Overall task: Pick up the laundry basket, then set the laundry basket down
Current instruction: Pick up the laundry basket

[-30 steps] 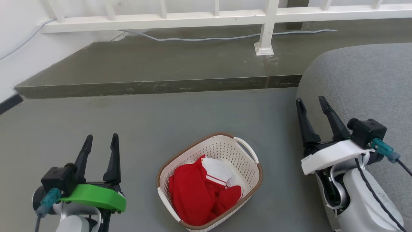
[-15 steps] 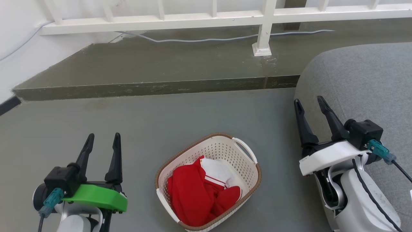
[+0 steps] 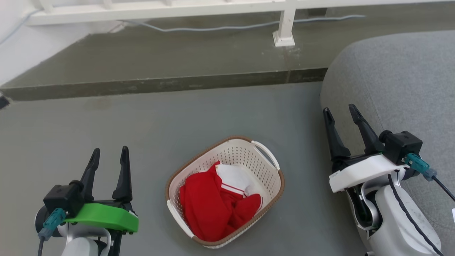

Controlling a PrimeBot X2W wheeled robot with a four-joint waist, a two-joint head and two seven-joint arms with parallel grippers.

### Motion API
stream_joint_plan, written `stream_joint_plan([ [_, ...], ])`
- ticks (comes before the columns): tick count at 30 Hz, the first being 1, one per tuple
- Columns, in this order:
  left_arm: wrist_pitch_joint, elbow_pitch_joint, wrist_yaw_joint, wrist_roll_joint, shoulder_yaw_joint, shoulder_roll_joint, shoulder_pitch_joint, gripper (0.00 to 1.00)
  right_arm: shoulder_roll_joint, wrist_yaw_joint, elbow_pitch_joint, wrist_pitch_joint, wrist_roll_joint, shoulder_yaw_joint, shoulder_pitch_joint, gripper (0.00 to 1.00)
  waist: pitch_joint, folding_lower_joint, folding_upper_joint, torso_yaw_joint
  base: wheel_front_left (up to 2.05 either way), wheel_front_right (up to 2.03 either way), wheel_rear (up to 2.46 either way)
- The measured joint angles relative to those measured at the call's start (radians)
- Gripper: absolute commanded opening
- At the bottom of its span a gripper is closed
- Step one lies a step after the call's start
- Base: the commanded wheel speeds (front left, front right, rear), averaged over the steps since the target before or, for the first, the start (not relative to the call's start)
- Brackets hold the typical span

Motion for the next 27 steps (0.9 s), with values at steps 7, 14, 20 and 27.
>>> stream_joint_plan([
  [7, 0.000, 0.046, -0.001, -0.017, 0.002, -0.001, -0.003, 1.00, 0.003, 0.004, -0.012, 0.000, -0.007, -0.004, -0.028, 1.00, 0.058, 0.0000, 0.0000, -0.019, 0.00, 0.00, 0.00],
  [14, 0.000, 0.124, -0.004, -0.087, 0.027, -0.005, -0.051, 1.00, 0.009, 0.009, -0.024, 0.000, -0.008, -0.014, -0.058, 1.00, 0.129, 0.0000, 0.0000, -0.039, 0.00, 0.00, 0.00],
  [20, 0.034, 0.201, -0.009, -0.143, 0.031, -0.007, -0.102, 1.00, 0.014, 0.009, -0.041, 0.000, -0.018, -0.026, -0.083, 1.00, 0.196, 0.0000, 0.0000, -0.052, 0.00, 0.00, 0.00],
  [27, 0.073, 0.309, -0.009, -0.195, 0.034, -0.010, -0.182, 1.00, 0.017, 0.010, -0.057, -0.001, -0.027, -0.033, -0.121, 1.00, 0.278, 0.0000, 0.0000, -0.059, 0.00, 0.00, 0.00],
])
